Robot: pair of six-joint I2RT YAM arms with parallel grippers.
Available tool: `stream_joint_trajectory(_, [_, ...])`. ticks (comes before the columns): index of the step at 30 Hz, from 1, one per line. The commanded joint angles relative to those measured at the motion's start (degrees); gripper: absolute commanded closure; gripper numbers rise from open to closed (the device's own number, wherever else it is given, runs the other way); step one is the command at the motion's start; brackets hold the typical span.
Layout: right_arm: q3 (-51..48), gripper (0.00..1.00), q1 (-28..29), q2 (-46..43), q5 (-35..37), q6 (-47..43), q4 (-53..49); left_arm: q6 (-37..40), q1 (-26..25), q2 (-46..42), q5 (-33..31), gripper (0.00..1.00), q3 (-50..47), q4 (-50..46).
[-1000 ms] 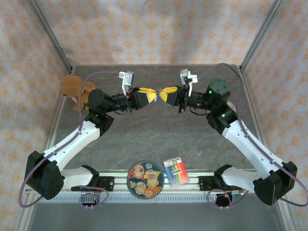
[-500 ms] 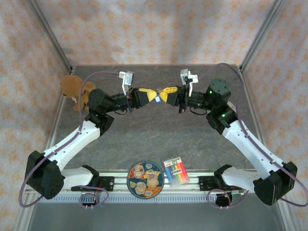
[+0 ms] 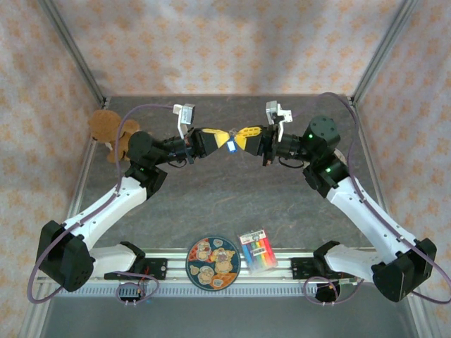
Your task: Remove the keys from the keyring
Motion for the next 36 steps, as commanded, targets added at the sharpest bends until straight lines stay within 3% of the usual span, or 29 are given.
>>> stream_joint_trajectory(1, [-1.07, 1.00, -0.32, -1.76, 0.15, 0.32, 2.61, -0.71, 0.46, -0.72, -1.77, 1.00, -0.68, 5.49])
stream_joint_trajectory(9, [-1.56, 1.00, -0.28, -2.20, 0.11, 0.72, 3.75, -0.08, 0.53, -1.30, -2.82, 1.00, -1.69, 5.57])
stream_joint_trajectory(15, [-1.29, 1.00, -0.32, -2.11, 0.21, 1.11, 4.02, 3.53, 0.16, -2.35, -2.31, 1.00, -1.35, 0.00])
stream_joint_trajectory(36, [-1.66, 1.00, -0.31, -2.74, -0.13, 2.12, 5.61, 2.76, -0.03, -2.42, -4.31, 1.00, -3.14, 2.72])
